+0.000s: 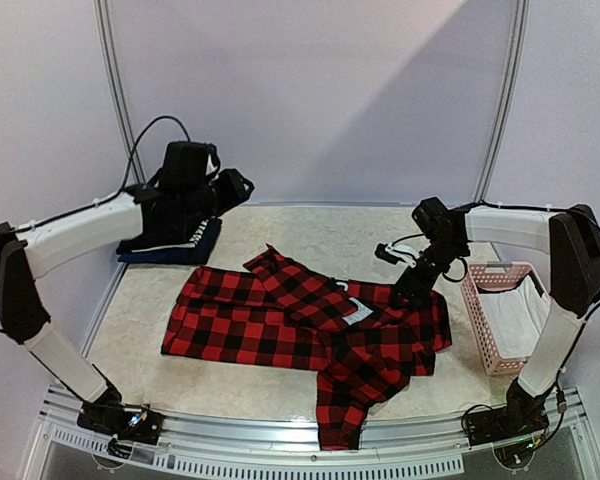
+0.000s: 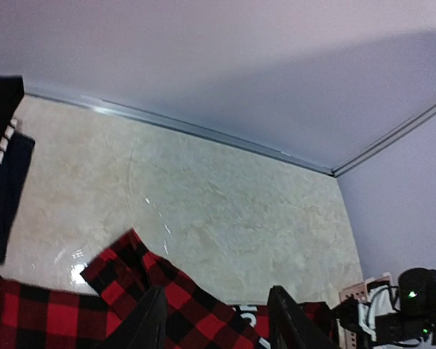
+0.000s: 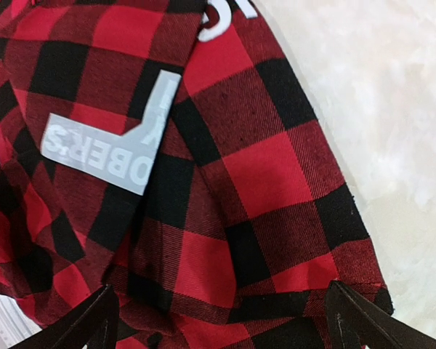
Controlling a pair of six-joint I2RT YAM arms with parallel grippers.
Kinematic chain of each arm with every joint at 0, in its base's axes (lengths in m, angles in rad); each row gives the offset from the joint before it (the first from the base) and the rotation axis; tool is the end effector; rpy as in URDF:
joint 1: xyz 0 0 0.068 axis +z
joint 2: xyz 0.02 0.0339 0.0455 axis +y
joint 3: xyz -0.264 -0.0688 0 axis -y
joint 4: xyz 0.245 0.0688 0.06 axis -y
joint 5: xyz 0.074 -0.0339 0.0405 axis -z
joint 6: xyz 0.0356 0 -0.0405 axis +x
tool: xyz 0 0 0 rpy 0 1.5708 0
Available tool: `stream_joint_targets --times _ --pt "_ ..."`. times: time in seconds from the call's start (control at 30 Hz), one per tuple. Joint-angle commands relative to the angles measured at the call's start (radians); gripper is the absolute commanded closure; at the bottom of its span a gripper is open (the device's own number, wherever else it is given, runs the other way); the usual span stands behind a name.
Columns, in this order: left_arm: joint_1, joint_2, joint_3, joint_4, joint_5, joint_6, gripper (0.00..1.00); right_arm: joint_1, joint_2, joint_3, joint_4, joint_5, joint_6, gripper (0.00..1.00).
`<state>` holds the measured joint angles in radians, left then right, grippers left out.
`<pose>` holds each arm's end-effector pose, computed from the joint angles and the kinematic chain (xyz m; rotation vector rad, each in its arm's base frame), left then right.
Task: Fold and stack the mixed laundry pile
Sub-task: Adjust the rectangle-folded shirt at the center of the board.
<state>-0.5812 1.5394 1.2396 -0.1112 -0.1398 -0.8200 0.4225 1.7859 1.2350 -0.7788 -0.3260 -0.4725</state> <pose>0.3067 -0.1955 0.3187 -0.3389 2.0323 -0.7590 0.3075 0.1507 0.1897 -1.2881 2.5521 0.4612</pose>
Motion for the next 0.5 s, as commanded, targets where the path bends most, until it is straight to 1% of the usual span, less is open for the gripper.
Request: stream_joint_targets --times 0.0,0.1,0.23,0.33,0.47 --pt "0.092 0.259 0.322 -0.59 0.199 0.368 0.52 -0.002 -0.039 0.024 -0.017 -0.037 0.003 0.01" --pt "0.112 0.4 0.43 -0.666 0.238 0.411 0.51 -0.002 -0.037 0.032 -0.023 -0.045 0.006 0.01" --pt "0.134 0.545 0.52 -0.679 0.264 0.412 0.51 -0.003 -0.042 0.031 -0.032 -0.056 0.006 0.01" --pt "0.142 0.618 0.562 -0.669 0.305 0.397 0.51 -0.003 -0.053 0.025 -0.034 -0.064 0.006 0.01" --pt "0.143 0.675 0.594 -0.675 0.29 0.39 0.51 -0.002 -0.063 0.012 -0.03 -0.062 0.002 0.01"
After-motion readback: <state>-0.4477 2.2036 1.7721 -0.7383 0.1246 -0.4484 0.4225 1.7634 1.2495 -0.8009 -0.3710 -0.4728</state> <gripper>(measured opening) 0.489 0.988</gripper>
